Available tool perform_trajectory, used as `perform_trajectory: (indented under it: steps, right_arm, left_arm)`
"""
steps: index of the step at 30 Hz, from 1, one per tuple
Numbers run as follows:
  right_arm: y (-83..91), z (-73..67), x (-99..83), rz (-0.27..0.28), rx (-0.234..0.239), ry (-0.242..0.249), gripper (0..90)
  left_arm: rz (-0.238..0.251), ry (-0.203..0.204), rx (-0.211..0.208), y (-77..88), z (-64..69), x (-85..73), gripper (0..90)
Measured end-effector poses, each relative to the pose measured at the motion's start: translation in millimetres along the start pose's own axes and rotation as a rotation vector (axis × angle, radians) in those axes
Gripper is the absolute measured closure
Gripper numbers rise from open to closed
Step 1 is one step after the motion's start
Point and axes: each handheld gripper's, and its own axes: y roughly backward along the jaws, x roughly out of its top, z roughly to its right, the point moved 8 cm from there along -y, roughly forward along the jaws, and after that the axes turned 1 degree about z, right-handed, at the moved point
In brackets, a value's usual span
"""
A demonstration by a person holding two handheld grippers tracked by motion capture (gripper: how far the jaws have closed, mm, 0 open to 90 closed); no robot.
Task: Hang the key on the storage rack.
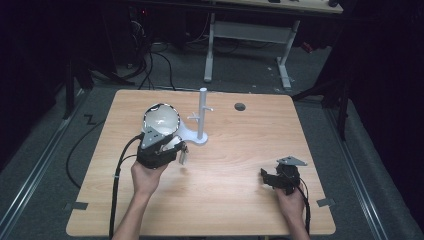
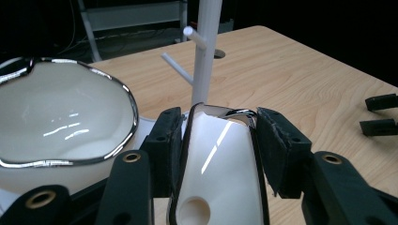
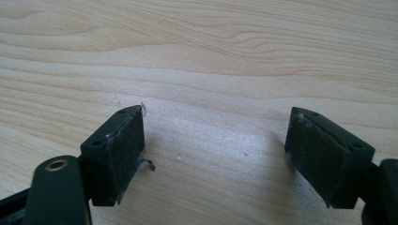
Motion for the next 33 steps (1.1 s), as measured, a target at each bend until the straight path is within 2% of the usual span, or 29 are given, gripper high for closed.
perform_trajectory:
  steps: [6, 12, 15, 20, 28, 33]
  right_arm:
    - [-0.1, 0.1, 0.1, 0.001, 0.000, 0.001, 20.3]
    - [0.0, 0.0, 0.0, 0.000, 0.000, 0.000, 20.3]
    - [0.0, 0.0, 0.0, 0.000, 0.000, 0.000, 20.3]
    - [0.0, 0.0, 0.0, 0.000, 0.000, -0.001, 20.3]
    - [0.0, 0.0, 0.0, 0.000, 0.000, 0.000, 20.3]
    - [0.0, 0.1, 0.0, 0.000, 0.000, 0.000, 20.3]
  left_arm:
    - [0.017, 0.013, -0.015, -4.4, -1.9, 16.8, 52.6]
    - [0.027, 0.030, -0.019, -7.1, -4.8, 22.8, 52.7]
    - [0.028, 0.032, -0.013, -8.8, -7.3, 25.3, 52.8]
    - [0.031, 0.007, 0.006, -11.9, -7.9, 31.8, 52.8]
    - [0.049, 0.026, 0.013, -16.4, -13.6, 39.3, 52.9]
    - [0.061, 0.023, 0.018, -17.3, -14.0, 46.7, 52.8]
